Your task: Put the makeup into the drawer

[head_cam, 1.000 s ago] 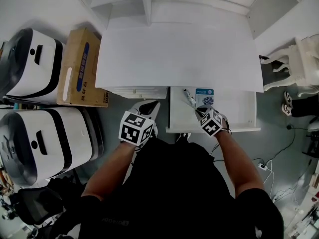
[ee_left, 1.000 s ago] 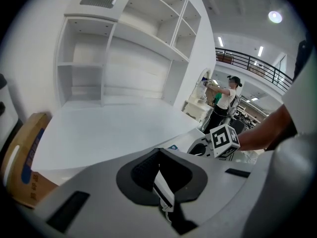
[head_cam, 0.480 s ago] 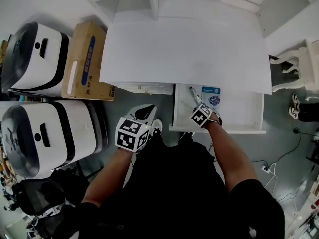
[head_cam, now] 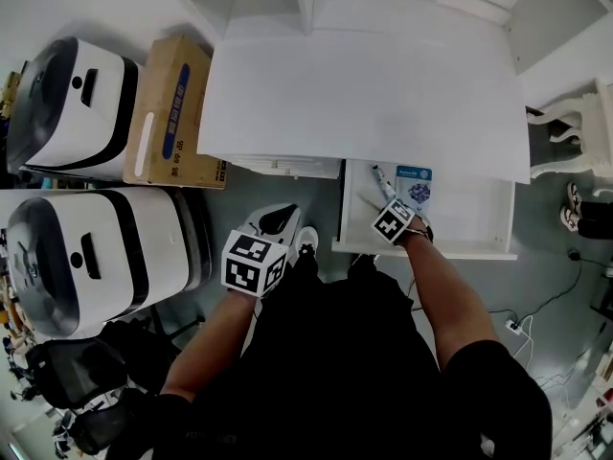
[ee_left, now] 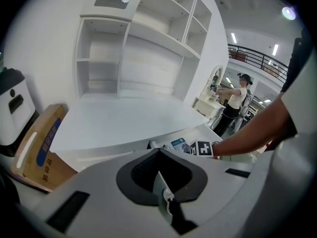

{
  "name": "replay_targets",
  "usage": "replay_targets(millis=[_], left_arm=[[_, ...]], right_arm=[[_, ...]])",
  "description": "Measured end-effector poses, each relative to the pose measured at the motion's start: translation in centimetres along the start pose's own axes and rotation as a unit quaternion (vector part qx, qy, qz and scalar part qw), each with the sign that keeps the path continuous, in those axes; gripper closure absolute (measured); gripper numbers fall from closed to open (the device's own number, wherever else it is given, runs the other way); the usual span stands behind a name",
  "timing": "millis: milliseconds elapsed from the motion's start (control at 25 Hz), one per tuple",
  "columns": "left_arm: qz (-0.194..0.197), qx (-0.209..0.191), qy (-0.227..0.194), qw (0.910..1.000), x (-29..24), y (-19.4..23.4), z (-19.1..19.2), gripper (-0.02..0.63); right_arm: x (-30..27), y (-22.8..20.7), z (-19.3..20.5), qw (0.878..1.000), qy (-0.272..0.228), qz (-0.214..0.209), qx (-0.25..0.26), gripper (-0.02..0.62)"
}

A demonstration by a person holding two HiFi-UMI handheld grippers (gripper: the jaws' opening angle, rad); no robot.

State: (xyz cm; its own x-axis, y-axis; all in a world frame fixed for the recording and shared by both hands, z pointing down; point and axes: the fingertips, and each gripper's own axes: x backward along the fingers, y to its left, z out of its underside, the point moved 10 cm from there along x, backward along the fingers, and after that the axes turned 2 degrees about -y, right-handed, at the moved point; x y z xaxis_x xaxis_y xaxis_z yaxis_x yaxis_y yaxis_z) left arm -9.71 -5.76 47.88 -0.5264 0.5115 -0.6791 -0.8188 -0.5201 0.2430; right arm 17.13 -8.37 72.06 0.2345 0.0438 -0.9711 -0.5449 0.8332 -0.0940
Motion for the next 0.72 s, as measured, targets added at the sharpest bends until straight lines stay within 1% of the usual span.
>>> replay_targets(millis=[160,480,640,720], left_arm=[[0.007,-0.006,-0.001,1.0,0.0,0.2,-0.2,0.6],[0.023,-0.02,-0.006,0.9995,0.4,1.1,-0.7,0.6],[0.033,-0.026,-0.004,0.9991,0.5,1.8,-0.6,0.6],[0.04,-0.029,-0.003,0.9988,0.5,2.2,-0.6,0.6]], right_arm=[[-0.1,0.4,-0.2,1.0,0.013,0.01,0.013,0.548],[-0.3,0.6,-0.6,0.999,0.037,0.017,0.019,0.548],[-0.3,0.3,-0.9,0.999,0.051,0.01,-0.006,0.548],[0.1,0.3,-1.1,0.998,0.049,0.007,-0.025,0.502]])
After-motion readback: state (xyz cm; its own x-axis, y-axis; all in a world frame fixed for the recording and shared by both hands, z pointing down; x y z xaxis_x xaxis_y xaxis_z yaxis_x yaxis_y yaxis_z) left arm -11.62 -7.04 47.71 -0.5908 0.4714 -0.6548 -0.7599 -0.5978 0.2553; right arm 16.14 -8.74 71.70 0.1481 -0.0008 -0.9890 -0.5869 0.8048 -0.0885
